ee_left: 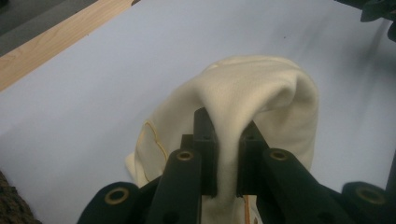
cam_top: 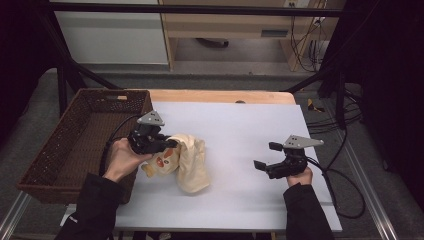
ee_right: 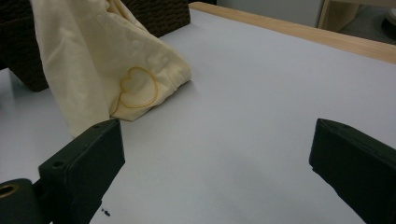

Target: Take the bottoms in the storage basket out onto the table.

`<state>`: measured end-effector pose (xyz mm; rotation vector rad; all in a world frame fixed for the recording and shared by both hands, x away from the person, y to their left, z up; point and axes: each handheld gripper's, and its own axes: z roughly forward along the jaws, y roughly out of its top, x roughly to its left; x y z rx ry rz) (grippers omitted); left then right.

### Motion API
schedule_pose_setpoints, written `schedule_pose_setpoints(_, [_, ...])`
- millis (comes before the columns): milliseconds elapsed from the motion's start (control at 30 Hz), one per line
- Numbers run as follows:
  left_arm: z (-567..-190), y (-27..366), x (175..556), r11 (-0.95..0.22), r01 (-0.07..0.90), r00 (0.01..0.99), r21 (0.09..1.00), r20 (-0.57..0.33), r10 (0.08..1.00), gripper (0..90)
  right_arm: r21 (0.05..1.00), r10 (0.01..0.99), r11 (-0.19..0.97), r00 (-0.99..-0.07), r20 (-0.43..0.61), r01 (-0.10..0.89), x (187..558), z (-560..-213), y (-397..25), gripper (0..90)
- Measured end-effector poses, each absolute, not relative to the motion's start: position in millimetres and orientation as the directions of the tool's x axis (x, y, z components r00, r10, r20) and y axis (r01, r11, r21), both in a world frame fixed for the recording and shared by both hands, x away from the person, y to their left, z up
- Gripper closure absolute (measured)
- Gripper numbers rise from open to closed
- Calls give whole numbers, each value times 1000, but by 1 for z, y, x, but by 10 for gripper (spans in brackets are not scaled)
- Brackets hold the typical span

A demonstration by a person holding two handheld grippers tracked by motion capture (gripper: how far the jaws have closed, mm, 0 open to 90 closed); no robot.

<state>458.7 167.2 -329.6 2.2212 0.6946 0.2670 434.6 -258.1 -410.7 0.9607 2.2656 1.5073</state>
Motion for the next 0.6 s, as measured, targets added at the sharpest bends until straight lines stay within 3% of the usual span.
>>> schedule_pose_setpoints(600, [-344,168,457,-543,419,824,728,-54,564,807,890,647,244,-748,146,385,435,-411,-257,40])
